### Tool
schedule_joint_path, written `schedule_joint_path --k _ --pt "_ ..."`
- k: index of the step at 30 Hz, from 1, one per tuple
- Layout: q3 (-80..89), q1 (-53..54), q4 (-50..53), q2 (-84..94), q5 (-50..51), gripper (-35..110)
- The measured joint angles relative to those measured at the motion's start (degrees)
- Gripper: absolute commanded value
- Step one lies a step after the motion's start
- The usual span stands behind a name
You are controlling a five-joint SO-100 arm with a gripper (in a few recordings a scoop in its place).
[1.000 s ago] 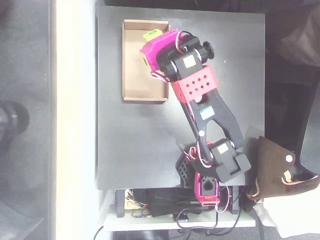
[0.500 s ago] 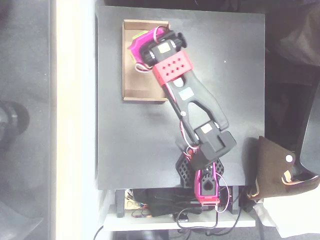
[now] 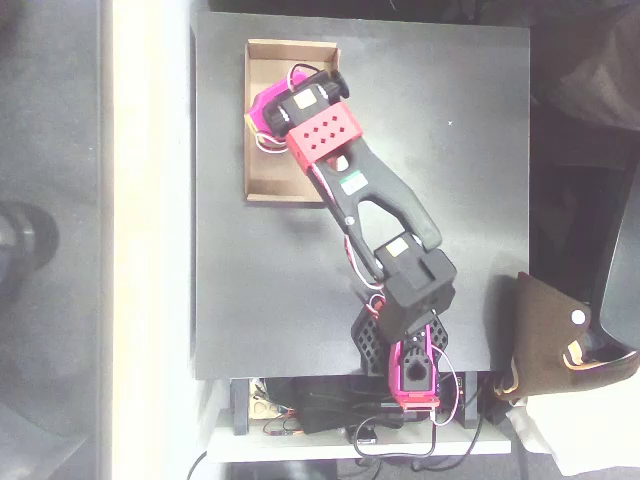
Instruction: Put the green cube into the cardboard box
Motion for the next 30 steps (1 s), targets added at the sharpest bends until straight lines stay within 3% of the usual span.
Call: schedule_joint_path --k 6,15,30 --pt "-0.1 0.4 0.1 -0.1 0.0 5" --pt "-0.1 0.3 11.4 -0.1 0.0 5" --pt "-0.1 0.3 12.4 -2.7 0.0 5"
